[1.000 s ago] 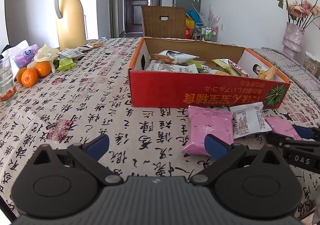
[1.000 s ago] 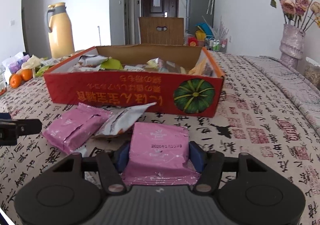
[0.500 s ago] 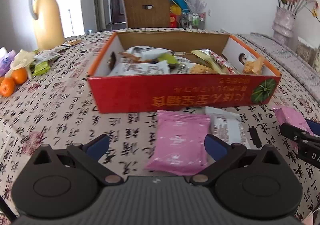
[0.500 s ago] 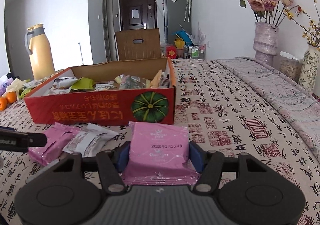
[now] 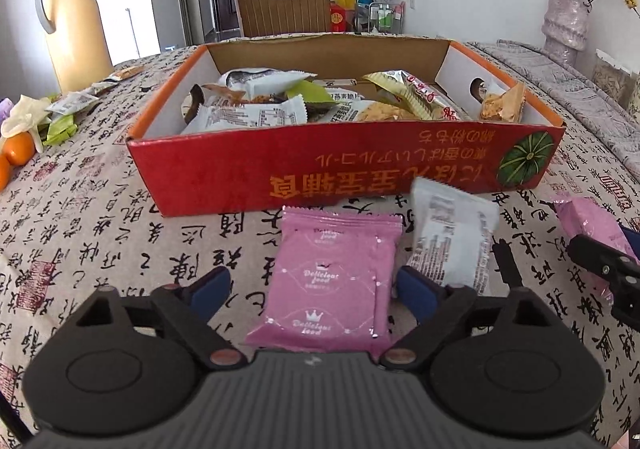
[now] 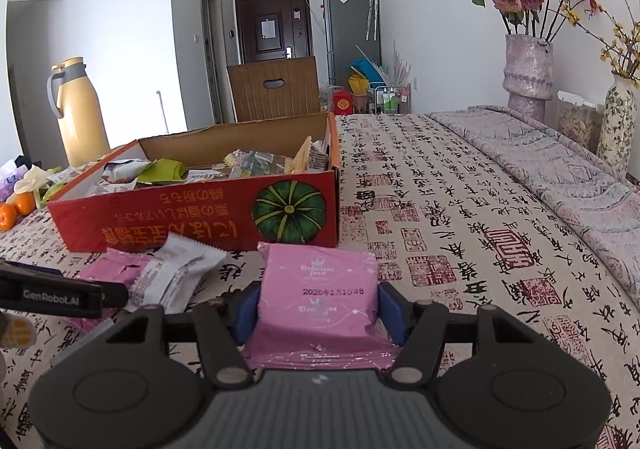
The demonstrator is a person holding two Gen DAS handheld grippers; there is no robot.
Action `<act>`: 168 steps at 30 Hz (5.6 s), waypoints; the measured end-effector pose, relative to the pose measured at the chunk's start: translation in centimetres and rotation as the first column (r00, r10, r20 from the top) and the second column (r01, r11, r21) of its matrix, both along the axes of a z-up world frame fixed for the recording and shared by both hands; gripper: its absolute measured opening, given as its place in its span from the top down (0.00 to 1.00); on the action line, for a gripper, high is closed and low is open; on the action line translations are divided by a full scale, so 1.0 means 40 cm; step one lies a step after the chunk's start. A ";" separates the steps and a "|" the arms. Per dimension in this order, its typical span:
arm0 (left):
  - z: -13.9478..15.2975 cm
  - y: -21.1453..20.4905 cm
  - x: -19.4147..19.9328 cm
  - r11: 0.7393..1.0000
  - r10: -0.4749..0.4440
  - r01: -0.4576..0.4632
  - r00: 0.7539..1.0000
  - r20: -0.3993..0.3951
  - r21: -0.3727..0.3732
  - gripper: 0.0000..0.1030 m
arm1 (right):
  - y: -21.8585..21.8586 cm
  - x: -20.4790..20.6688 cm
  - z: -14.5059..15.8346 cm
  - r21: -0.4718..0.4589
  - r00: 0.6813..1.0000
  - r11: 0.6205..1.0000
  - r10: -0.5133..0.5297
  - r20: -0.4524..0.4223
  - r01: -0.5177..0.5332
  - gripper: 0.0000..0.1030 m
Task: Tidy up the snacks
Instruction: 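Lower the right gripper onto a pink packet and close it, then grasp another pink packet with the left gripper while the right gripper holds its pink packet, then carry both held pink packets up and over the cardboard box, then open both grippers to drop the pink packets into the box, then withdraw both tools from the box toward the white packets on the cloth, then grasp a white packet with the right gripper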
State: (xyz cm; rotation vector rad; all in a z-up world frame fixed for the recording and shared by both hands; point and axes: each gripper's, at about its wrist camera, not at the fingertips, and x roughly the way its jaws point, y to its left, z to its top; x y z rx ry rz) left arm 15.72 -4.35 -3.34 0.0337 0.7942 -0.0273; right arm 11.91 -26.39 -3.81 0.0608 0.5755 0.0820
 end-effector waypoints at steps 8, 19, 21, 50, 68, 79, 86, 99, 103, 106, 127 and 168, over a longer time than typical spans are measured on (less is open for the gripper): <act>-0.005 -0.002 -0.005 0.999 -0.028 0.028 1.000 0.005 -0.019 0.39 | 0.007 -0.001 -0.006 0.006 1.000 1.000 0.008 -0.007 -0.008 0.41; 0.018 0.010 -0.029 0.999 -0.027 0.029 0.998 0.065 -0.026 0.39 | 0.023 -0.006 0.011 0.009 1.000 1.000 0.020 0.012 -0.020 0.41; 0.034 0.013 -0.036 0.999 -0.030 0.032 0.996 0.087 -0.030 0.39 | 0.028 -0.008 0.022 0.010 0.999 1.000 0.025 0.025 -0.025 0.41; 0.237 0.031 0.141 0.999 0.036 -0.022 0.933 0.359 -0.042 0.39 | 0.162 0.251 0.176 -0.025 0.973 0.995 0.103 0.204 -0.100 0.41; 0.134 0.100 0.234 0.992 0.090 -0.056 0.949 0.303 -0.117 0.17 | 0.160 0.347 0.084 -0.017 0.988 0.997 0.078 0.136 -0.076 0.31; 0.140 0.111 0.225 0.987 0.144 -0.112 0.937 0.318 -0.117 0.00 | 0.134 0.344 0.087 0.019 0.988 0.999 0.037 0.150 -0.041 0.00; 0.156 0.105 0.212 0.988 0.131 -0.099 0.939 0.319 -0.116 0.00 | 0.132 0.343 0.091 0.021 0.988 0.999 0.034 0.152 -0.038 0.00; 0.200 0.106 0.099 0.991 0.090 -0.050 0.938 0.335 -0.127 0.00 | 0.127 0.244 0.142 -0.003 0.982 0.999 0.036 0.185 -0.036 0.00; 0.190 0.105 0.048 0.993 0.080 -0.046 0.940 0.330 -0.109 0.00 | 0.126 0.195 0.141 -0.004 0.983 0.999 0.040 0.176 -0.040 0.00; 0.183 0.111 0.005 0.992 0.090 -0.055 0.940 0.330 -0.114 0.00 | 0.125 0.150 0.137 -0.013 0.985 0.999 0.051 0.166 -0.049 0.00; 0.106 0.145 -0.265 0.996 0.086 -0.069 0.944 0.318 -0.062 0.00 | 0.163 -0.117 0.028 0.001 0.989 0.989 0.146 0.038 -0.146 0.00; 0.047 0.196 -0.307 0.993 0.074 -0.046 0.961 0.265 -0.111 0.00 | 0.288 -0.103 -0.031 -0.066 0.951 0.949 0.307 -0.027 -0.308 0.58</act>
